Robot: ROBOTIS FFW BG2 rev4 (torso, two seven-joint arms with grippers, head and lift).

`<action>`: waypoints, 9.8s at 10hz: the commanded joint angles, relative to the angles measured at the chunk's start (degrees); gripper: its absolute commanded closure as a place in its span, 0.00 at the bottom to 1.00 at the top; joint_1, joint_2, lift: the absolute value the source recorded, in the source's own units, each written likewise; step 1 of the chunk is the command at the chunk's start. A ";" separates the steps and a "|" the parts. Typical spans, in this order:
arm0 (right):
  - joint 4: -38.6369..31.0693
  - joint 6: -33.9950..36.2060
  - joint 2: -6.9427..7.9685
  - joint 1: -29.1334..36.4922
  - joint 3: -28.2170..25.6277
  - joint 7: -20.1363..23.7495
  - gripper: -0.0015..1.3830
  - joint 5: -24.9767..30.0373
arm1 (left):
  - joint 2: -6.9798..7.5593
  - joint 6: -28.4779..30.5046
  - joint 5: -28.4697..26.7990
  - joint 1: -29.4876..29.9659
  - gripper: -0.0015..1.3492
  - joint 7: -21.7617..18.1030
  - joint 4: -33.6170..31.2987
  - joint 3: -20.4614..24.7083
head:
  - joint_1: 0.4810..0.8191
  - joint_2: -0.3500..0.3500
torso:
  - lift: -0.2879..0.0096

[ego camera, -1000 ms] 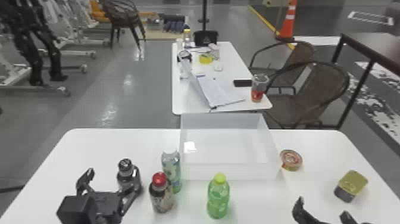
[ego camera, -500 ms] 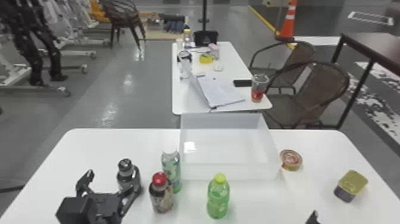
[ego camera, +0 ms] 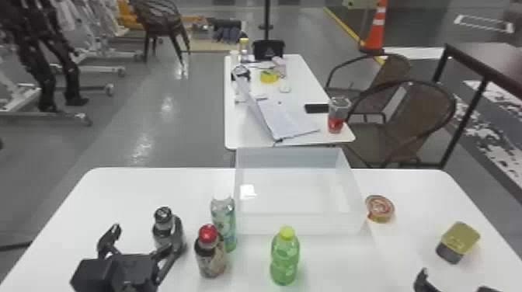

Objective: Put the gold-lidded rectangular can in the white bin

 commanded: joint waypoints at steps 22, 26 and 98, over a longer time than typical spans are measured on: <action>23.91 -8.00 -5.47 -17.70 -0.11 3.87 0.08 -4.80 | -3.12 -0.83 -0.84 0.49 0.12 -7.65 0.97 5.45 | 0.20 0.50 | 0.63; 26.28 -8.00 -6.62 -19.54 -0.11 3.87 0.08 -4.62 | -3.12 -1.18 -0.75 0.40 0.12 -8.61 1.23 6.06 | 0.20 0.50 | 0.63; -26.98 16.70 0.68 6.91 6.39 22.59 0.10 1.44 | -3.12 -1.10 -2.86 0.84 0.12 -8.61 0.88 4.66 | 0.20 0.50 | 0.63</action>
